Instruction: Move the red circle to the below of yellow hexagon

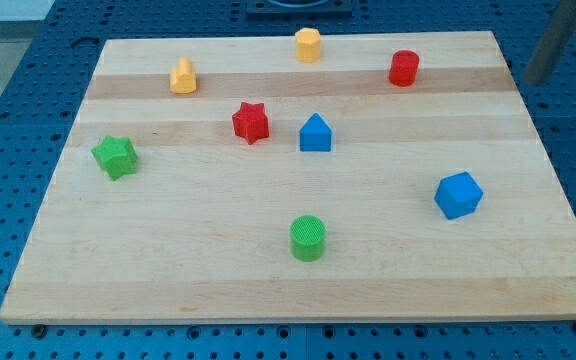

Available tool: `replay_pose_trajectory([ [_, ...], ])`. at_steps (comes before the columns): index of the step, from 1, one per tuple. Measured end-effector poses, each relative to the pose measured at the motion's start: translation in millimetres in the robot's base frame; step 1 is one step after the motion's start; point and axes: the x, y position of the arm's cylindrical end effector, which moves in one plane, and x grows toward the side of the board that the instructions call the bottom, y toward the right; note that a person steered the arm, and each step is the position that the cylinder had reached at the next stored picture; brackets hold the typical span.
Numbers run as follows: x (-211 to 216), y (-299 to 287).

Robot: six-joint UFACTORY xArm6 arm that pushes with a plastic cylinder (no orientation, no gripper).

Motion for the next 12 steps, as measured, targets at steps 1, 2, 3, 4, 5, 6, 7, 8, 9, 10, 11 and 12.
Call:
replay_pose_trajectory([
  [1,-1,-36],
  [2,5,-93],
  [3,-8,-118],
  [4,-41,-121],
  [5,-56,-121],
  [6,-62,-127],
  [7,-70,-136],
  [8,-84,-137],
  [9,-97,-139],
  [10,-110,-145],
  [11,-116,-160],
  [12,-116,-144],
])
